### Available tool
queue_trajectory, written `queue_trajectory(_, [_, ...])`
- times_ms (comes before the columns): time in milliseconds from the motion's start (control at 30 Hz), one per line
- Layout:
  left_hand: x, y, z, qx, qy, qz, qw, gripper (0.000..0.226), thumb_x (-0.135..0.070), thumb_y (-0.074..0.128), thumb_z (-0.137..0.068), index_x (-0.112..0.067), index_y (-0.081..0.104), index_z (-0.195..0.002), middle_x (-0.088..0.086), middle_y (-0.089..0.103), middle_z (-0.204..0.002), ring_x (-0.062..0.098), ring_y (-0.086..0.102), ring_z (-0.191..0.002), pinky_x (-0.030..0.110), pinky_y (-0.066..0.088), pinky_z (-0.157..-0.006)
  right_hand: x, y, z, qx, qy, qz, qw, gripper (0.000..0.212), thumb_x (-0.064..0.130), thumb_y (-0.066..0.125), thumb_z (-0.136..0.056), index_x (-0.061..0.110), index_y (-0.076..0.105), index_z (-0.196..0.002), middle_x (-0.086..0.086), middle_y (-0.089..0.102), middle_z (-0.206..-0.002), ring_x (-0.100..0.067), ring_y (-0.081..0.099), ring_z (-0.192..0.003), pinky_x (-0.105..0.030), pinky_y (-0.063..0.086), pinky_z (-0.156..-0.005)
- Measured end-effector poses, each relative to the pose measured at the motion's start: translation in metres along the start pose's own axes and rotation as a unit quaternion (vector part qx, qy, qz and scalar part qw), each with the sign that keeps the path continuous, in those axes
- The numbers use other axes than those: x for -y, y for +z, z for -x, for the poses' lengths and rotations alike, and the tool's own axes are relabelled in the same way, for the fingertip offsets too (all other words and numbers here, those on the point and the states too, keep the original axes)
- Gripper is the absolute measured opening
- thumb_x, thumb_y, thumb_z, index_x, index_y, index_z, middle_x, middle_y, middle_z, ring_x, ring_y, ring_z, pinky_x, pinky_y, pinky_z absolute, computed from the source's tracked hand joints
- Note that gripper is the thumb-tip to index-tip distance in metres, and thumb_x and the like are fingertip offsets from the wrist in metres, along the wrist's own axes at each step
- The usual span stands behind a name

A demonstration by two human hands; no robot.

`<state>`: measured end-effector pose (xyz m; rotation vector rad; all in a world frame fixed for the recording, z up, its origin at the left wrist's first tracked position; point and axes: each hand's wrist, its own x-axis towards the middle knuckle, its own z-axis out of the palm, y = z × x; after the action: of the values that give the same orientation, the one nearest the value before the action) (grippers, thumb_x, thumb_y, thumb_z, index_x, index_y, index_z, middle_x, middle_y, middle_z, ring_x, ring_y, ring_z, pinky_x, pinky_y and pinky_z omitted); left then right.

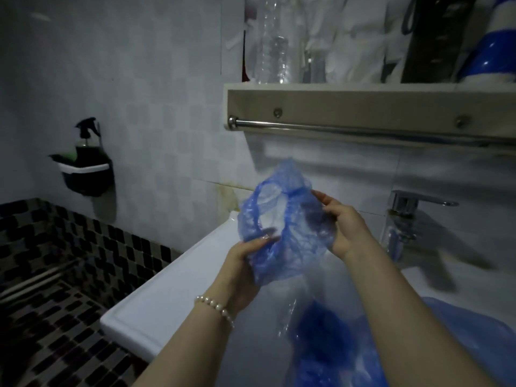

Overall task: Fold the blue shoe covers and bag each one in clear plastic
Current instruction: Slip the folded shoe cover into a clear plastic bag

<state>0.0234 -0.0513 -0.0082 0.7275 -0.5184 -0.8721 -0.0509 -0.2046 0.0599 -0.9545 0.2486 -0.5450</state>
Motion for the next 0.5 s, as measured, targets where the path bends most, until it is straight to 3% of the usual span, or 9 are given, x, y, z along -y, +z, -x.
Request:
queue_trajectory(100, [-0.002,-0.008,-0.007,-0.125,0.067,-0.048,0.989,0.025,0.002,0.062,-0.072,0.0,0.065,-0.096,0.016,0.069,-0.091,0.029,0.068,-0.084,0.036,0.055,-0.064,-0.006,-0.01,-0.005,-0.079,-0.006,0.169,0.982,0.025,0.0,0.041,-0.086,0.011,0.063,-0.082,-0.009,0.063,-0.08,-0.022,0.061,-0.068,-0.03,0.051,-0.063])
queue_trajectory(200, [-0.002,-0.009,-0.01,-0.211,0.094,-0.121,0.965,0.014,0.006,0.054,-0.076,-0.001,0.066,-0.081,0.014,0.067,-0.073,0.024,0.064,-0.063,0.028,0.05,-0.055,-0.01,-0.01,-0.007,-0.158,-0.145,0.337,0.917,0.01,0.013,0.057,-0.087,0.018,0.06,-0.094,-0.006,0.058,-0.108,-0.019,0.055,-0.096,-0.026,0.043,-0.073])
queue_trajectory(233, [-0.002,-0.007,-0.01,-0.22,0.098,-0.127,0.962,0.014,0.006,0.053,-0.078,-0.001,0.065,-0.079,0.012,0.066,-0.069,0.023,0.062,-0.062,0.026,0.049,-0.055,-0.008,-0.009,-0.005,-0.132,-0.19,0.354,0.906,0.019,0.011,0.06,-0.086,0.02,0.059,-0.103,-0.006,0.054,-0.117,-0.018,0.052,-0.104,-0.025,0.041,-0.078])
queue_trajectory(300, [-0.001,-0.005,-0.01,-0.214,0.092,-0.129,0.964,0.013,0.0,0.053,-0.082,-0.001,0.066,-0.081,0.011,0.068,-0.071,0.024,0.063,-0.069,0.029,0.052,-0.061,-0.006,-0.004,0.001,-0.008,-0.23,0.391,0.891,0.041,0.002,0.063,-0.081,0.025,0.055,-0.114,-0.006,0.049,-0.124,-0.018,0.048,-0.11,-0.026,0.041,-0.086])
queue_trajectory(367, [0.002,-0.006,-0.012,-0.199,0.082,-0.117,0.97,0.015,-0.008,0.056,-0.085,-0.002,0.069,-0.089,0.016,0.07,-0.09,0.03,0.065,-0.087,0.037,0.053,-0.078,-0.007,0.004,0.008,0.089,-0.212,0.503,0.834,0.059,0.0,0.07,-0.074,0.025,0.051,-0.124,-0.005,0.046,-0.125,-0.018,0.048,-0.109,-0.025,0.043,-0.086])
queue_trajectory(433, [0.006,-0.002,-0.01,-0.212,0.081,-0.113,0.967,0.017,-0.015,0.055,-0.089,-0.003,0.067,-0.091,0.016,0.067,-0.097,0.03,0.062,-0.092,0.033,0.053,-0.077,-0.014,0.008,0.009,0.096,-0.186,0.627,0.75,0.066,0.01,0.077,-0.068,0.025,0.05,-0.127,-0.002,0.043,-0.125,-0.017,0.049,-0.109,-0.027,0.045,-0.086])
queue_trajectory(500, [0.006,0.004,-0.007,-0.19,0.084,-0.111,0.972,0.026,-0.024,0.059,-0.088,-0.002,0.063,-0.101,0.016,0.064,-0.102,0.027,0.062,-0.09,0.028,0.055,-0.073,-0.024,0.007,0.006,0.046,-0.176,0.707,0.684,0.062,0.017,0.076,-0.068,0.024,0.05,-0.124,-0.003,0.042,-0.124,-0.021,0.051,-0.108,-0.03,0.046,-0.086])
